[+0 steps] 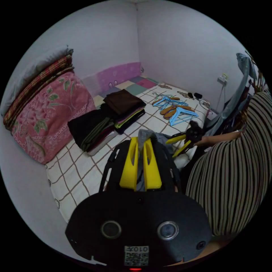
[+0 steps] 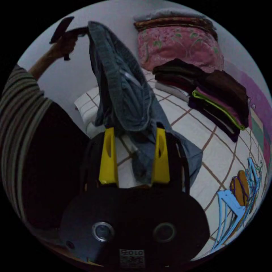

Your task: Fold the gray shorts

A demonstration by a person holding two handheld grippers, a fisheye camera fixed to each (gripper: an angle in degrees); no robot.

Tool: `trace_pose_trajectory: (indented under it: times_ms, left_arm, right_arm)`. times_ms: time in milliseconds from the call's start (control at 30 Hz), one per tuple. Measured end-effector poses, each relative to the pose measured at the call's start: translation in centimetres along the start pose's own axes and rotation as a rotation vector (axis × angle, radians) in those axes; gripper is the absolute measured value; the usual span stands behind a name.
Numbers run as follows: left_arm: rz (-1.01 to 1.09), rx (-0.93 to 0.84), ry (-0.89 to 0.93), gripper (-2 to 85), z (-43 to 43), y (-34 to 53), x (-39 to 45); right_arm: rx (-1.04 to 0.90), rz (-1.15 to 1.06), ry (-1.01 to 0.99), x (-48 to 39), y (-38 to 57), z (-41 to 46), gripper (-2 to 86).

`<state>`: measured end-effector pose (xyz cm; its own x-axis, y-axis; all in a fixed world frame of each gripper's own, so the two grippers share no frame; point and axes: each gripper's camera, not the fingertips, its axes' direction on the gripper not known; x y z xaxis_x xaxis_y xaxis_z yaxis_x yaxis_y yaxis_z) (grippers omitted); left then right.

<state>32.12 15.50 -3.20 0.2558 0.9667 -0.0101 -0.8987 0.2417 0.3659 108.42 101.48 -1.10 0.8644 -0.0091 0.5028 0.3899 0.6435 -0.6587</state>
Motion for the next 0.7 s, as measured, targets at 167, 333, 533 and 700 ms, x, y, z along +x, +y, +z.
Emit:
trace_pose_trajectory:
  times_ms: [167, 333, 533, 700]
  left_arm:
    - [0.038, 0.014, 0.016, 0.1, -3.0, -0.1, -0.2]
    - [0.065, 0.033, 0.023, 0.1, -6.1, -0.3, -0.6]
    - [0.061, 0.091, 0.026, 0.0, -10.3, -0.6, -1.2]
    - [0.065, 0.129, 0.011, 0.0, -13.7, -1.0, -1.5]
  right_arm:
    - [-0.026, 0.054, 0.084, -3.0, 0.4, 0.1, 19.9]
    - [-0.048, 0.012, 0.095, -5.6, -0.3, -1.9, 17.4]
    - [-0.008, -0.111, 0.136, -11.0, -1.2, -6.0, 13.4]
    - [0.033, -0.175, 0.154, -16.2, -0.9, -11.1, 5.9]
